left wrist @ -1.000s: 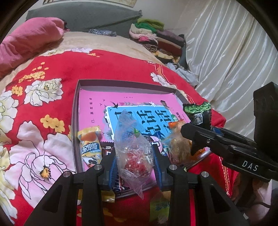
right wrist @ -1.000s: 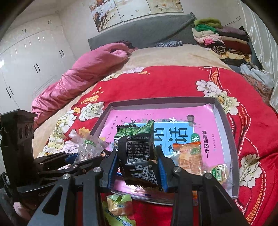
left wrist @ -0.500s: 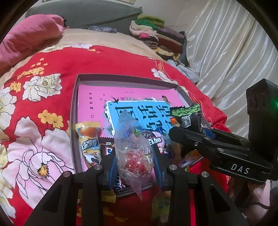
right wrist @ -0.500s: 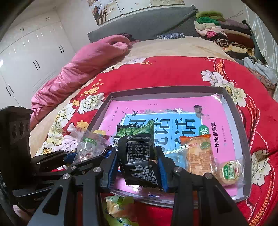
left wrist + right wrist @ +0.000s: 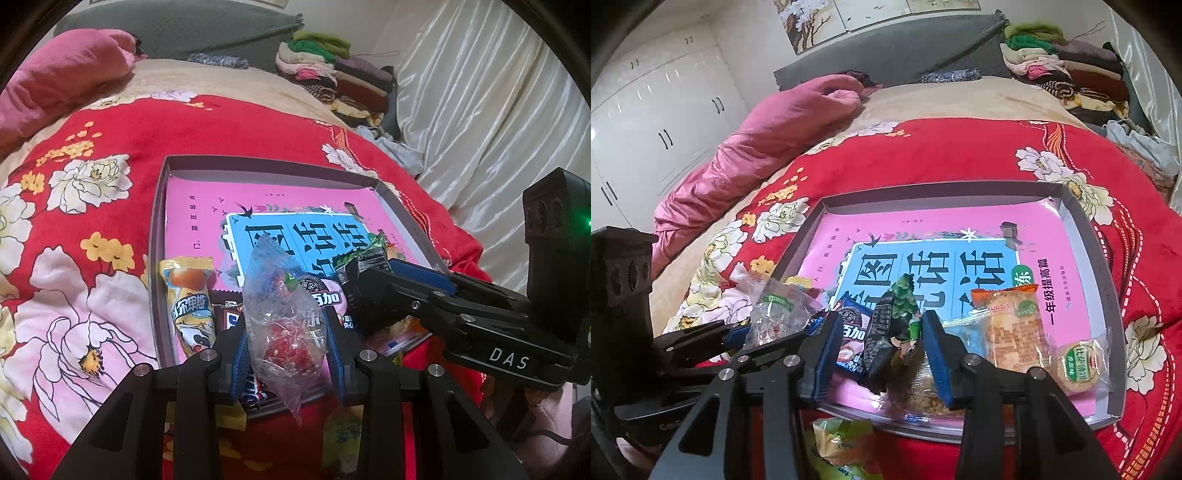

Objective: Organize snacks
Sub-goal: 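Open the right gripper to drop the black packet while the left gripper releases the candy bag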

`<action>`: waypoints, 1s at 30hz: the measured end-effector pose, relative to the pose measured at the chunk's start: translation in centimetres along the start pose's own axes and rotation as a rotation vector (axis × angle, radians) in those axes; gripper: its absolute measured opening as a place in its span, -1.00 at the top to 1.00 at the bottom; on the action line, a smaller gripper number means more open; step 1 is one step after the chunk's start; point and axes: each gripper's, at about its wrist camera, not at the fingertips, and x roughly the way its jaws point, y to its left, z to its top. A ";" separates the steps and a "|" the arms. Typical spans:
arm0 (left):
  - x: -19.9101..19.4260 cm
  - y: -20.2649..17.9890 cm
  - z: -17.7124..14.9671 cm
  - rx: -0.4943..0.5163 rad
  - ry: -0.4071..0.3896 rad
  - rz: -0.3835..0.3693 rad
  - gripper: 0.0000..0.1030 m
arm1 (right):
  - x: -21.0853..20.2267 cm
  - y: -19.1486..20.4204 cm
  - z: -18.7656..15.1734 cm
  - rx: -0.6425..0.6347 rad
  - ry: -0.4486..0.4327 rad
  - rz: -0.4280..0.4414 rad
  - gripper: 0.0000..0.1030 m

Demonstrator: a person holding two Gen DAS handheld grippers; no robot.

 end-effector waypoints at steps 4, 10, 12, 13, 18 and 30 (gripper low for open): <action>0.0 0.0 0.0 -0.001 0.001 -0.001 0.28 | -0.2 0.0 -0.1 -0.001 0.000 -0.004 0.13; 0.0 0.0 0.0 -0.001 0.000 0.000 0.27 | -0.6 0.3 -0.2 -0.011 -0.001 -0.013 0.12; 0.0 0.0 0.0 -0.001 0.000 -0.001 0.27 | -0.8 0.4 -0.2 -0.014 -0.003 -0.017 0.12; 0.0 0.0 0.0 -0.001 0.001 0.000 0.27 | -0.8 0.4 -0.3 -0.014 -0.004 -0.019 0.12; 0.0 0.0 0.1 -0.002 0.006 -0.001 0.27 | -1.2 0.3 -0.3 -0.013 -0.009 -0.026 0.12; -0.4 -0.2 -0.1 -0.003 0.014 -0.009 0.05 | -2.5 -0.1 -0.5 0.003 -0.030 -0.035 -0.03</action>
